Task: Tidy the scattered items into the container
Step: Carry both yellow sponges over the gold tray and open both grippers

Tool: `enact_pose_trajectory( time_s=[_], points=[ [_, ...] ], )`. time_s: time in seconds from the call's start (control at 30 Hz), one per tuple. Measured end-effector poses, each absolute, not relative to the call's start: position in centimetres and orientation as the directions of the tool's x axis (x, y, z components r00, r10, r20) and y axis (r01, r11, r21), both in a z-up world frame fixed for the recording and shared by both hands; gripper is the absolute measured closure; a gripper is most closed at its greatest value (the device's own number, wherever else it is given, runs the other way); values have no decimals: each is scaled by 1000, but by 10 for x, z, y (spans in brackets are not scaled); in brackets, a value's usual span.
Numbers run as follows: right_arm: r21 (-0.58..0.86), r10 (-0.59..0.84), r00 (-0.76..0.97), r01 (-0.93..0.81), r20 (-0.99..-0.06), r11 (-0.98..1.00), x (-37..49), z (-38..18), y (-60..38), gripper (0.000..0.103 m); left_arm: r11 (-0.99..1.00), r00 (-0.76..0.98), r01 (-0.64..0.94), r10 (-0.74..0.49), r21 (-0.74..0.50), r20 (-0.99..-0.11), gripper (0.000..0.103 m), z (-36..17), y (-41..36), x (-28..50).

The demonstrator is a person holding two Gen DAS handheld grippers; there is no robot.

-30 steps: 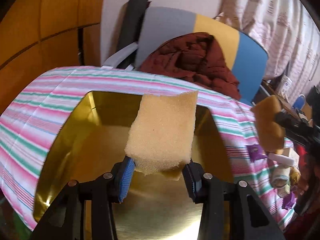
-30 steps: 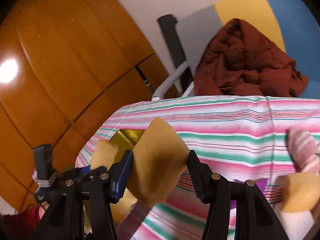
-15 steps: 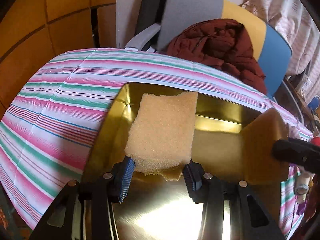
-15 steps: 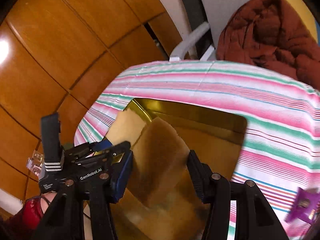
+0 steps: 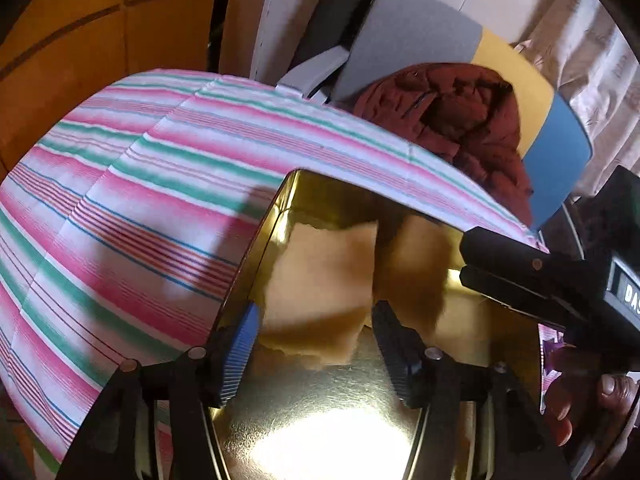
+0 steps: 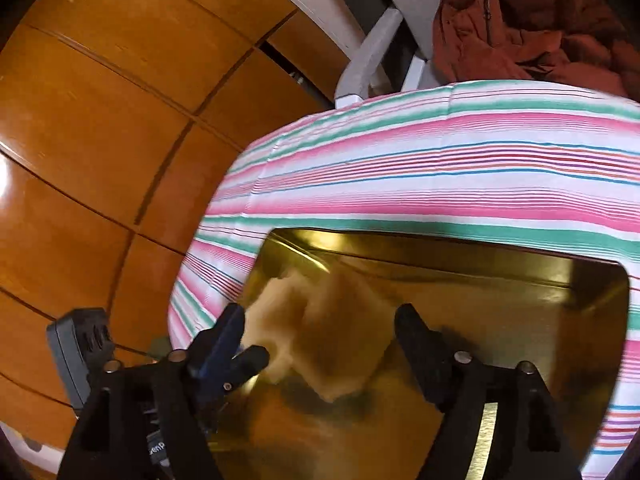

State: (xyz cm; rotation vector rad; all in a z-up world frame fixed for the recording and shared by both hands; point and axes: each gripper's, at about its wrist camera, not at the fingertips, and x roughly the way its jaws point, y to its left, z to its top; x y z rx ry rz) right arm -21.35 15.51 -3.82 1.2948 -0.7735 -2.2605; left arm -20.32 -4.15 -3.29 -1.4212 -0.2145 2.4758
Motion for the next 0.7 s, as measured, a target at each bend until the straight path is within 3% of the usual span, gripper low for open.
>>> enact_pose_trajectory(
  time_s=[0.37, 0.7],
  points=[
    [566, -545, -567, 160, -618, -808, -148, 6, 181, 18, -949, -546, -87, 299, -302, -782, 38, -20, -43, -174],
    [478, -468, -627, 169, -623, -862, -82, 17, 212, 9, -926, -552, -259, 376, -276, -744, 38, -8, 14, -119]
  ],
)
